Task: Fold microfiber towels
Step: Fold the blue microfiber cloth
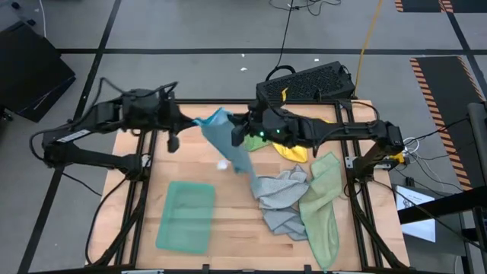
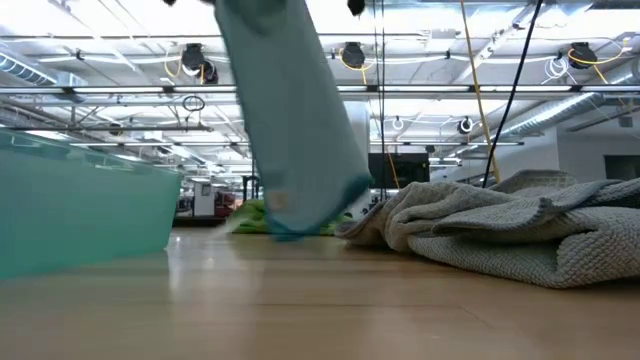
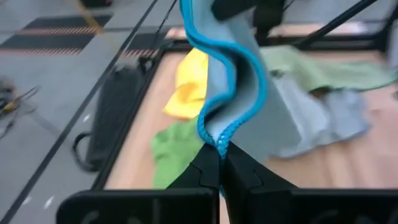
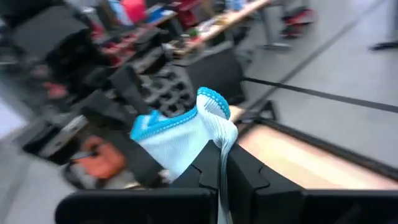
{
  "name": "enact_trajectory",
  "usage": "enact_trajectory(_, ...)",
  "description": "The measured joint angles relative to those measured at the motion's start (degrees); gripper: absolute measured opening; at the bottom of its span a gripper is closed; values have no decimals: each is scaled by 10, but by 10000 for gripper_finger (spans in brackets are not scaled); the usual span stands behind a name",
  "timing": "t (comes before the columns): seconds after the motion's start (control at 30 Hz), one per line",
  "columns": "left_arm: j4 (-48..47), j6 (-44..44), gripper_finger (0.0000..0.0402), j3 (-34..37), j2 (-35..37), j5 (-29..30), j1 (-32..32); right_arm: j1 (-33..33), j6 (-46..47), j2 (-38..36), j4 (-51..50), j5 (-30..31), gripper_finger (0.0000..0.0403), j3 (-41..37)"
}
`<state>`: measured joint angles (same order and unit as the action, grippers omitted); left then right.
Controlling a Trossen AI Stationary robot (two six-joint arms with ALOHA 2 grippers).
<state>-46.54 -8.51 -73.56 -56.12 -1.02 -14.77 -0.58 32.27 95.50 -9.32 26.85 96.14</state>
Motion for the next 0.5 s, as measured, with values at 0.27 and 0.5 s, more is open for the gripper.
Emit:
enact_trajectory(0.27, 3, -63, 6, 8, -79, -51, -79, -79, -13, 0, -105, -75, 4, 0)
enact_trajectory(0.5, 19, -77, 5, -6, -108, -134, -126, -130, -23, -1, -133, -190, 4, 0)
